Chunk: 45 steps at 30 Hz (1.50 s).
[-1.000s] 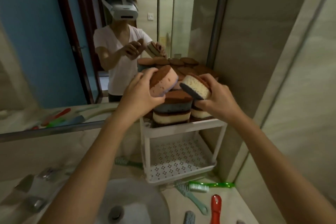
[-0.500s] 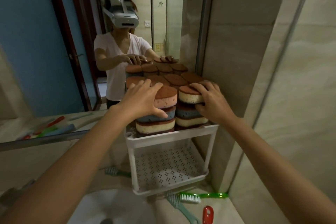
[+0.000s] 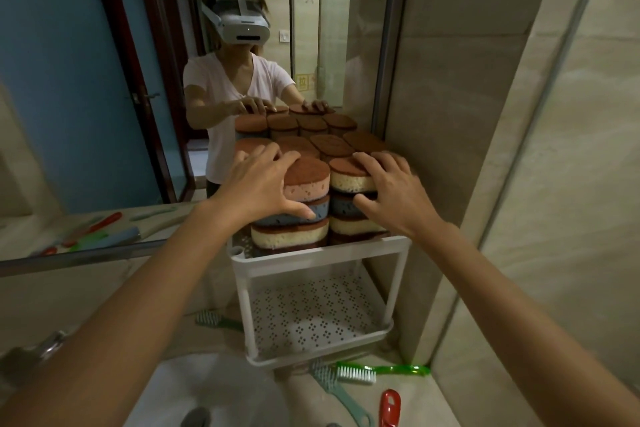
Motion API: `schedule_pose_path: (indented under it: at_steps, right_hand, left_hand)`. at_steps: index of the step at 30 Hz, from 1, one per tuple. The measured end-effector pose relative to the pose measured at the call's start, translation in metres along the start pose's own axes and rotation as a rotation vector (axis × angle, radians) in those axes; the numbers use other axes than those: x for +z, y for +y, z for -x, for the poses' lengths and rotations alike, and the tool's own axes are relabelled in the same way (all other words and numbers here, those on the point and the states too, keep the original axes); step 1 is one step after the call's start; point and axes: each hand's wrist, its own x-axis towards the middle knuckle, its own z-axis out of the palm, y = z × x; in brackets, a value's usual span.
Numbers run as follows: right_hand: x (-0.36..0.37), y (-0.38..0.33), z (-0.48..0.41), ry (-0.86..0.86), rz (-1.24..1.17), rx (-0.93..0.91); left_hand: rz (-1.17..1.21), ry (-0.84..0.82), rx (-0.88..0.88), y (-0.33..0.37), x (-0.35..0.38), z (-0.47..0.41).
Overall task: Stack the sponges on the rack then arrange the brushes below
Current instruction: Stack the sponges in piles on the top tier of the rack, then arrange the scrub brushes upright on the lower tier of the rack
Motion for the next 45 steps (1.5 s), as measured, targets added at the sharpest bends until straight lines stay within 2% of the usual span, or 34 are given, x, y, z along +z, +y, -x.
schedule_pose_path:
  at_steps: [8, 12, 14, 17, 20, 22, 25, 38, 42, 45]
  right_hand:
    - [0.009, 0.002, 0.001, 0.054, -0.028, -0.014]
    - [0.011, 0.001, 0.003, 0.083, -0.023, 0.009]
    - [0.011, -0.002, 0.003, 0.076, -0.055, 0.021]
    - [0.017, -0.005, 0.005, 0.142, -0.234, 0.098]
    - [0.024, -0.006, 0.013, 0.271, -0.494, 0.248]
    - [0.031, -0.007, 0.018, 0.271, -0.563, 0.285]
    - [0.037, -0.008, 0.021, 0.259, -0.63, 0.288]
    - [0.034, -0.004, 0.023, 0.266, -0.55, 0.269]
    - [0.039, -0.012, 0.039, 0.448, -0.488, 0.184]
    - [0.054, -0.021, 0.06, 0.637, -0.456, 0.052]
  left_hand:
    - [0.029, 0.148, 0.003, 0.002, 0.008, 0.004]
    - [0.129, 0.306, 0.051, 0.002, 0.011, 0.012]
    - [0.256, 0.444, -0.016, 0.001, 0.016, 0.023]
    - [0.547, 0.556, -0.308, 0.001, 0.032, 0.045]
    - [0.757, 0.416, -0.503, 0.004, 0.049, 0.059]
    - [0.855, 0.317, -0.511, 0.009, 0.055, 0.061]
    - [0.913, 0.264, -0.492, 0.019, 0.056, 0.059]
    - [0.945, 0.277, -0.487, 0.027, 0.063, 0.056]
    - [0.926, 0.29, -0.569, 0.033, 0.058, 0.071]
    - [0.822, 0.465, -0.597, 0.042, 0.058, 0.089]
